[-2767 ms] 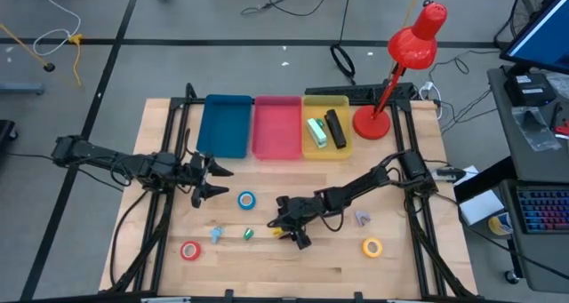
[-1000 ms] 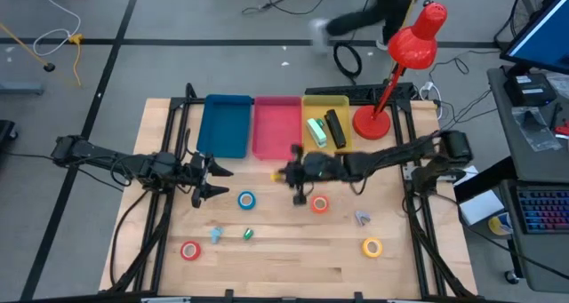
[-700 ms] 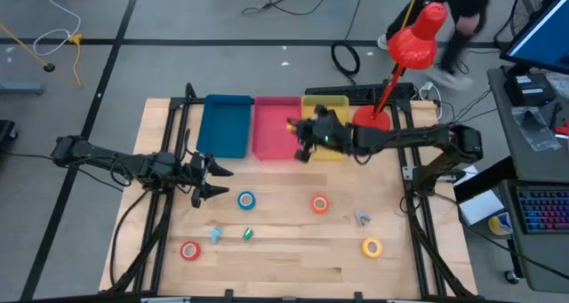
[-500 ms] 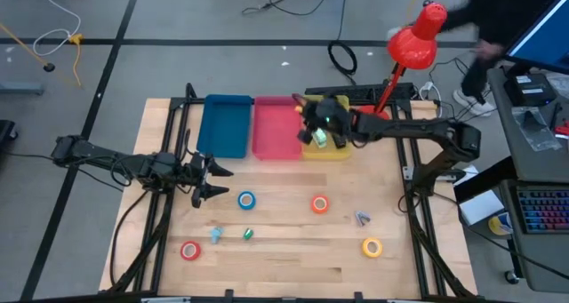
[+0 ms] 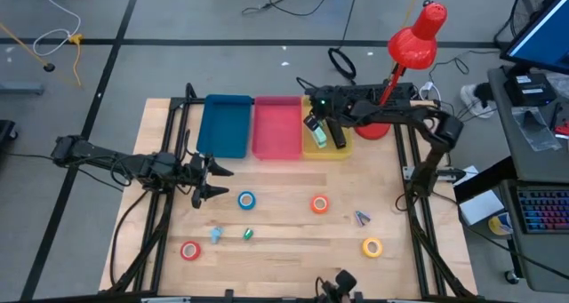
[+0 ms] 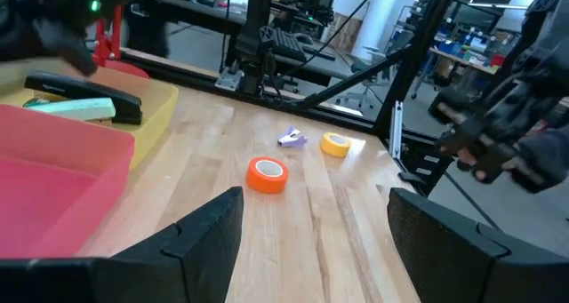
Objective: Pick and place Stapler, Stapler remover, tape
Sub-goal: Put the yellow stapler into the yellow bin
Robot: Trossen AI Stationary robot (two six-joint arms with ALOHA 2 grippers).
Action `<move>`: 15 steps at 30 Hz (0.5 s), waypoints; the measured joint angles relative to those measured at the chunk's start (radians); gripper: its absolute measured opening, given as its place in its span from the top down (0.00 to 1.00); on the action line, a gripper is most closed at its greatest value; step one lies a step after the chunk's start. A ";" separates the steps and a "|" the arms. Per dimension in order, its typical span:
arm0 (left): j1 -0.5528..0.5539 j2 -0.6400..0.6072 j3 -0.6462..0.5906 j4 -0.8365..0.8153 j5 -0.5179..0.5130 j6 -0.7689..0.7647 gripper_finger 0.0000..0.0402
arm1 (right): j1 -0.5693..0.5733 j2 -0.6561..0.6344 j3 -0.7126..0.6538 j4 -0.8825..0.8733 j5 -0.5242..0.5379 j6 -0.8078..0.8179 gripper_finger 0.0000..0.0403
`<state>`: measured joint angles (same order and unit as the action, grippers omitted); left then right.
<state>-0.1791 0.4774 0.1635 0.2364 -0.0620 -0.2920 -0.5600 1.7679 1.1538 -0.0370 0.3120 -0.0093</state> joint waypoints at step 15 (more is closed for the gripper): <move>0.000 0.000 0.000 0.000 0.000 -0.001 0.32 | -0.035 0.096 -0.001 -0.047 -0.003 0.055 0.84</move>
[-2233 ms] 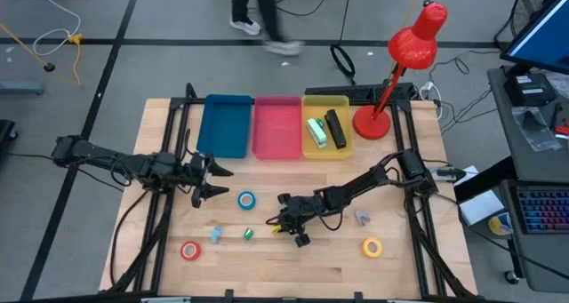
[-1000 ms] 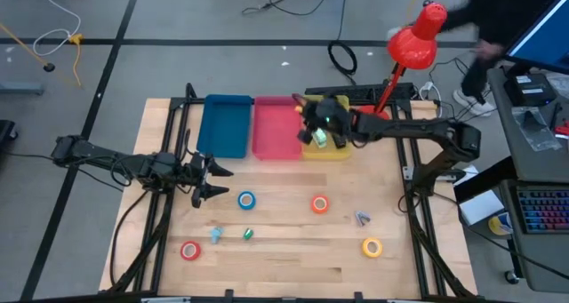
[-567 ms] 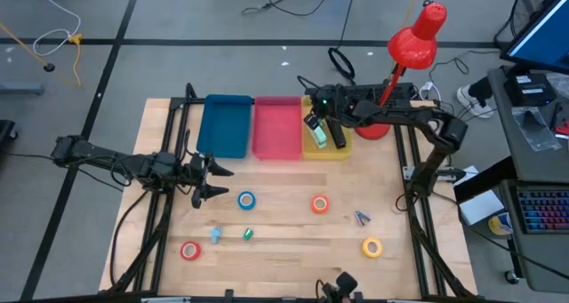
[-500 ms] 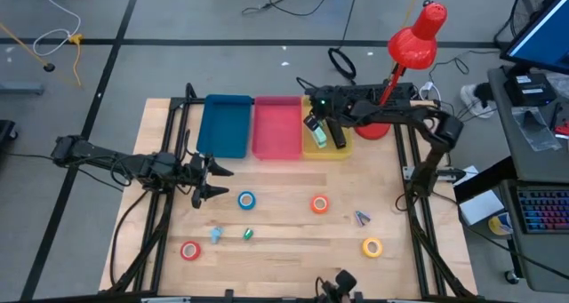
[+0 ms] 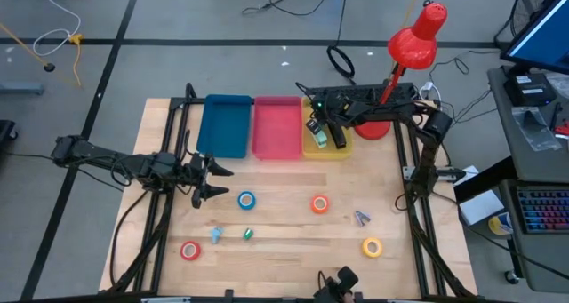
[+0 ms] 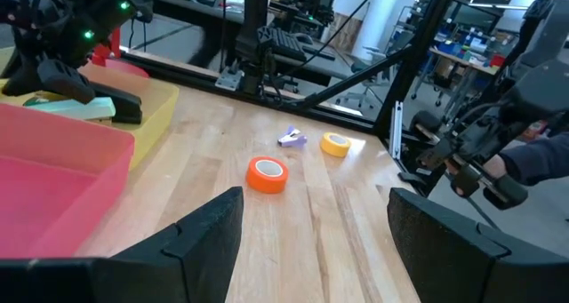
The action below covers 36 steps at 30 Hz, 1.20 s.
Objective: Pick and place Stapler, Stapler remover, tape
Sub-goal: Put the yellow stapler into the yellow bin, then put the green stapler into the yellow bin
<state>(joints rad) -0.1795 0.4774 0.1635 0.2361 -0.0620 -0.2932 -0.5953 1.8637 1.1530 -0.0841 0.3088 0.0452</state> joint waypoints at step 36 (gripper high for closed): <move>0.000 0.000 0.000 0.000 0.000 -0.001 0.32 | 0.000 -0.004 0.000 0.004 -0.024 0.022 0.66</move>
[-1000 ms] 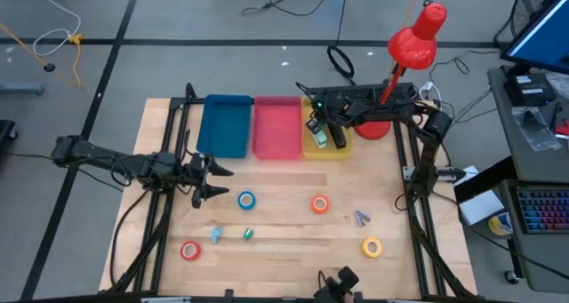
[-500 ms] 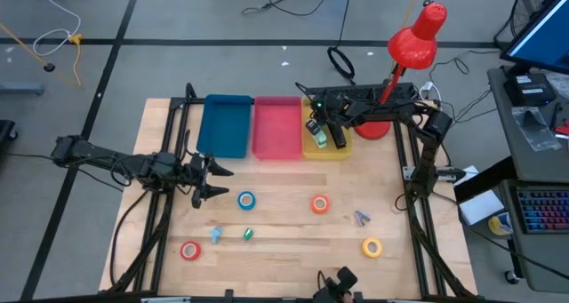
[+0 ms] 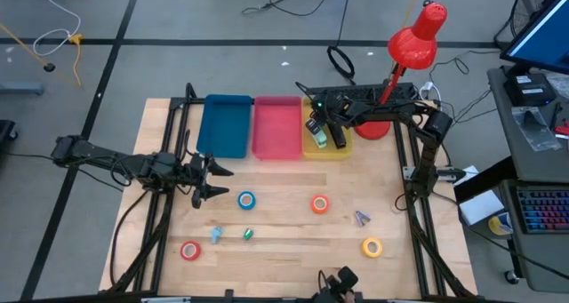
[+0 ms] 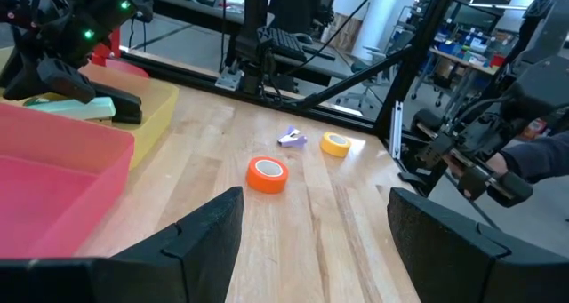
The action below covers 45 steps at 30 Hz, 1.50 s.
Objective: Pick and place Stapler, Stapler remover, tape
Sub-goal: Put the green stapler into the yellow bin
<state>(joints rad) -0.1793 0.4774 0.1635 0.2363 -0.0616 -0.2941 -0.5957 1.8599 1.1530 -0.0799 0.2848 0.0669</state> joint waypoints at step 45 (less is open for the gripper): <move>-0.001 0.060 0.073 0.199 -0.018 -0.147 0.32 | 0.364 -1.329 -0.543 -0.179 -0.288 0.203 0.99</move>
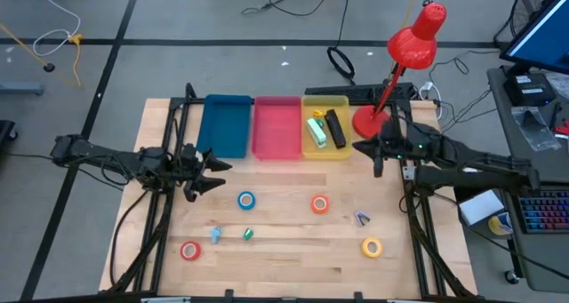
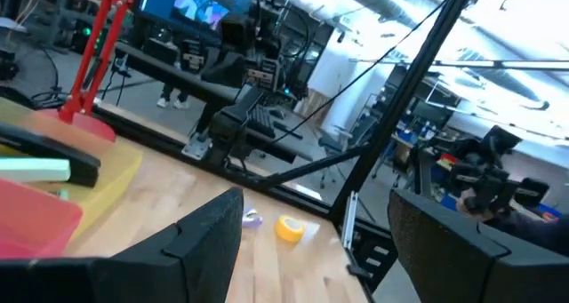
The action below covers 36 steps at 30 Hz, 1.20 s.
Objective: Pick and place Stapler, Stapler remover, tape
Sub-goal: Put the green stapler into the yellow bin
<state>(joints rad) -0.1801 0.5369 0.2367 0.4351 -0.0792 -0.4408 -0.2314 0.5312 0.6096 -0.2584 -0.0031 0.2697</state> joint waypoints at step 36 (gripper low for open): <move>-0.266 0.967 0.787 -0.850 0.223 -0.878 0.32 | 0.000 -0.366 -0.197 0.001 -0.001 0.058 1.00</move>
<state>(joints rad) -0.4461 1.5038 1.0241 -0.4146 0.1440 -1.3191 -0.2317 0.1654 0.4129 -0.2572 -0.0036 0.3274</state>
